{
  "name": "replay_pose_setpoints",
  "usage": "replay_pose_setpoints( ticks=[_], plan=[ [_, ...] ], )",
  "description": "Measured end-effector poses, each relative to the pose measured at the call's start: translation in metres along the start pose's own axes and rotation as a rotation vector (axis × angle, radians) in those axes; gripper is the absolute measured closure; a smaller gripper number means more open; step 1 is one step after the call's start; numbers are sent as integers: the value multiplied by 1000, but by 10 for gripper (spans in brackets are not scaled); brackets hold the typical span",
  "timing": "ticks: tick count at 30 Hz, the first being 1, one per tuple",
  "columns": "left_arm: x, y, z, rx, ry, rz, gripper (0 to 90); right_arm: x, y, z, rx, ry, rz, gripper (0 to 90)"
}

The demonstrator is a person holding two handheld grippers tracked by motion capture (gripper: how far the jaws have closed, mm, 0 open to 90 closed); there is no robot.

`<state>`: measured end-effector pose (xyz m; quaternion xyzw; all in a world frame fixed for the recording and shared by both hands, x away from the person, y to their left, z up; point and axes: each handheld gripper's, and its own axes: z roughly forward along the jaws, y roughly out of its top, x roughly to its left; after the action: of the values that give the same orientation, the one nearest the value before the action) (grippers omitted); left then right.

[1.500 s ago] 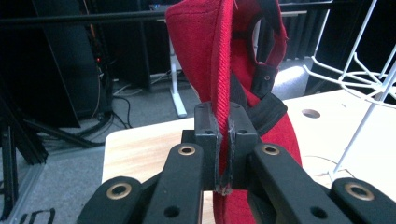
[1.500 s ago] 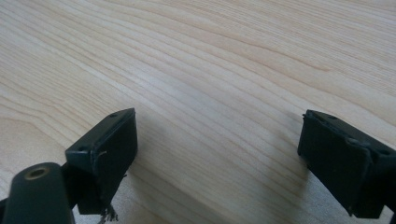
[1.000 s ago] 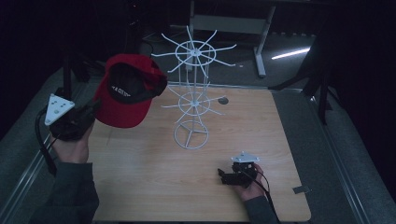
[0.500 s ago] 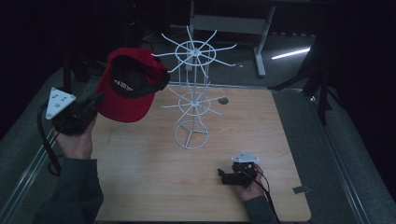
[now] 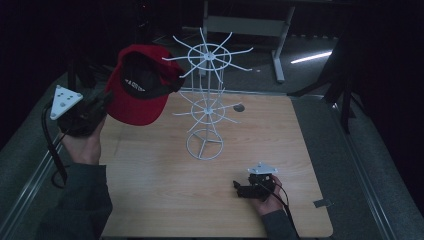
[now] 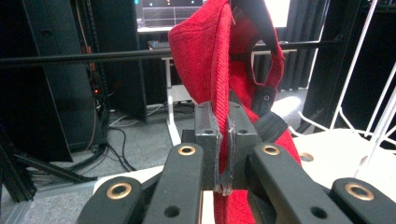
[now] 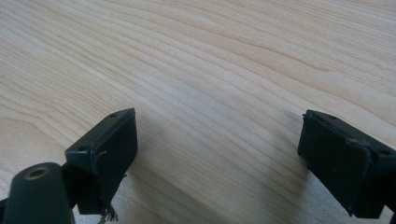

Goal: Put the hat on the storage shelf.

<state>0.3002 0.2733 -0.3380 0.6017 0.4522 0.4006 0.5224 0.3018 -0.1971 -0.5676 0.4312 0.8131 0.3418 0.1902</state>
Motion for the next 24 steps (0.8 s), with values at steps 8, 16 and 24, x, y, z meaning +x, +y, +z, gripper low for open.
replay_pose_setpoints(
  ticks=[8, 16, 24],
  plan=[
    [-1, 9, 3, -30, -4, -8, 864, 0, 0, 0, 0, 0, 0, 118],
    [-2, 14, 3, -54, -16, -8, 865, 0, 0, 0, 0, 0, 0, 118],
    [-3, 20, 3, -73, -16, -7, 865, 0, 0, 0, 0, 0, 0, 118]
  ],
)
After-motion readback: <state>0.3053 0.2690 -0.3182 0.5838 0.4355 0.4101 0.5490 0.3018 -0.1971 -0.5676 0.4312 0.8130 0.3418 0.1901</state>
